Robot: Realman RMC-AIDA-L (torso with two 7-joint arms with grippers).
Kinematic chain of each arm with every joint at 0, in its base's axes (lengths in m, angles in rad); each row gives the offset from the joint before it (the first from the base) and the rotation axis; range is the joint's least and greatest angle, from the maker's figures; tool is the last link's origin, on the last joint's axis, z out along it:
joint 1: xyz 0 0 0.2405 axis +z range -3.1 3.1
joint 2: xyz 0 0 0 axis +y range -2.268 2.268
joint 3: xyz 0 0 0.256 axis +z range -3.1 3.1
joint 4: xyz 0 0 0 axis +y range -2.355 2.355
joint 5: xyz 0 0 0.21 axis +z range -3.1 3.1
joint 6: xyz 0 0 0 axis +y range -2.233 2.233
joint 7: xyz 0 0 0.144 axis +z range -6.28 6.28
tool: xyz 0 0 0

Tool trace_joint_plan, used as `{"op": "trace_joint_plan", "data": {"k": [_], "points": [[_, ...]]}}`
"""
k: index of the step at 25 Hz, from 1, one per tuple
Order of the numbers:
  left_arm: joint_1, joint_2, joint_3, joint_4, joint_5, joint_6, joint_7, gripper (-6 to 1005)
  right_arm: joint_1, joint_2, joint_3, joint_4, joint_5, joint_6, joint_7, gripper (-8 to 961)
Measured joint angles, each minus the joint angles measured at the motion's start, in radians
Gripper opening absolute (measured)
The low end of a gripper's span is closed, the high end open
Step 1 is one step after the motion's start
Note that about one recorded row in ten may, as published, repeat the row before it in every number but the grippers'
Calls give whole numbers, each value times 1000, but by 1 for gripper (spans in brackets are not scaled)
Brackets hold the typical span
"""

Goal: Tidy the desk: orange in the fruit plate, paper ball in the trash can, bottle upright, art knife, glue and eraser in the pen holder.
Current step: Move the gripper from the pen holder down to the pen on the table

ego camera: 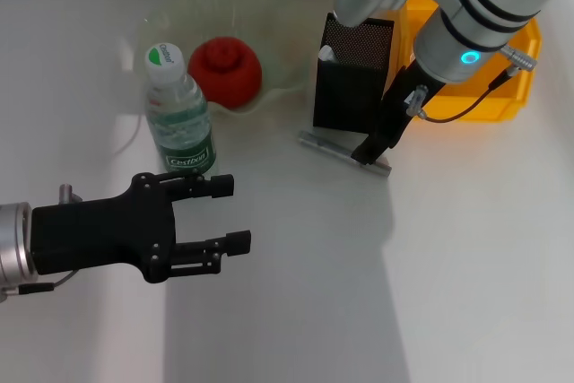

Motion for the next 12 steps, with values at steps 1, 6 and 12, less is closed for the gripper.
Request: {"op": "trace_joint_plan", "data": {"k": [1,6,12], "points": [[0,0,0,0,0,-1,0,755,4,0,-8,18,17,15,-9,663],[-2,0,-1,0,0,-5,-1,755,19,2,-26,73,66,53,-42,657],[-5,-1,-1,-2,0,-15,-1,754,24,3,-34,105,89,75,-58,648]]}}
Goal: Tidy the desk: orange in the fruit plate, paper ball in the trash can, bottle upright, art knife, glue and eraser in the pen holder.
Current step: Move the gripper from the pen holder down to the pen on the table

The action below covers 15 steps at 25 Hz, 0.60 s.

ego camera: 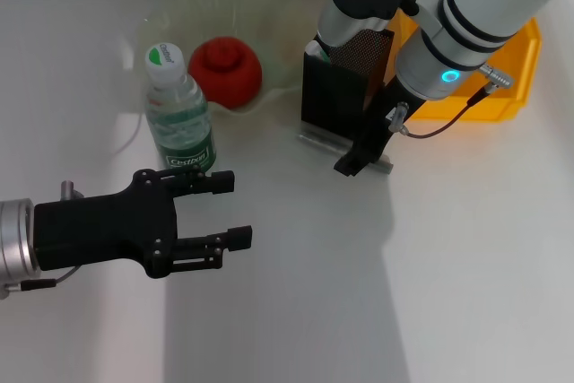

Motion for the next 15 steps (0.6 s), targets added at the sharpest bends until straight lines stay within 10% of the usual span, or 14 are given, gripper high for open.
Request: {"op": "trace_joint_plan", "data": {"k": [15], "points": [[-2,1,-3,-14,0,-6,2,755,-5,0,-2,14,-5,7,6,440]]}}
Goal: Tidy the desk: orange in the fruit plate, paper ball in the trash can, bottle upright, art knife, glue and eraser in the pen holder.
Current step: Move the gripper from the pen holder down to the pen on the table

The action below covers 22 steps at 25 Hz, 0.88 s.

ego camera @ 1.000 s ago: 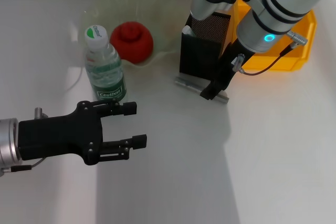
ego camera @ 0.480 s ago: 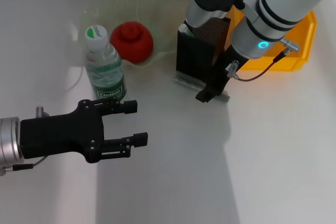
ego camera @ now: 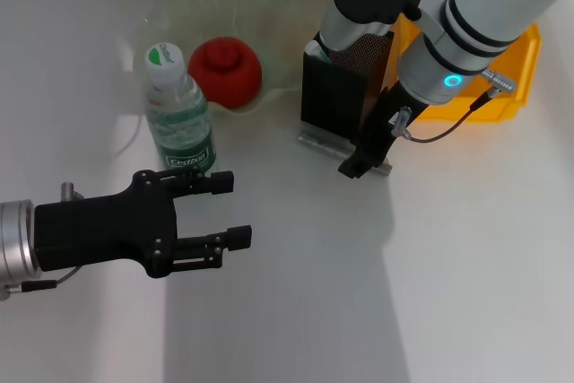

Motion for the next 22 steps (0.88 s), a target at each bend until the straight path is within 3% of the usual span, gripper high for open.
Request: {"op": "trace_joint_plan", "data": {"k": [22], "points": [[-2,-2,1,0,0,-9,0,754,-3,0,-12,34,0,46,5,319]]}}
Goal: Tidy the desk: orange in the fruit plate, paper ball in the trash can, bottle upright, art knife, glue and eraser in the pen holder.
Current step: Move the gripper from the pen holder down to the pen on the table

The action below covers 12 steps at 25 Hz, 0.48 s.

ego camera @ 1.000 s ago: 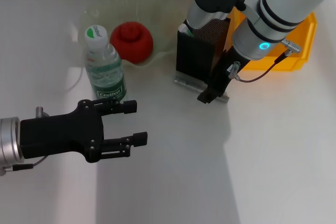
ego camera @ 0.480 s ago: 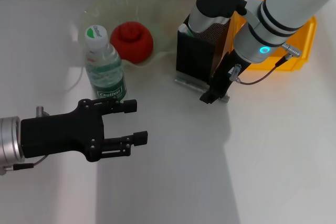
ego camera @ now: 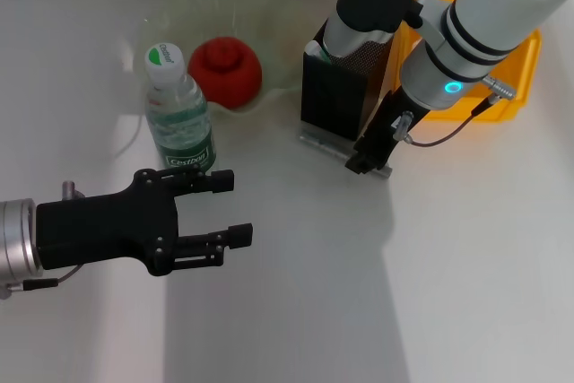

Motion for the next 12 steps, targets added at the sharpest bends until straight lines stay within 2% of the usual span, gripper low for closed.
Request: {"op": "trace_joint_plan", "data": {"k": [12], "points": [[-6,-1,0,-9,0,-9,0,754,3,0,-14,27,0,26,0,226]]}}
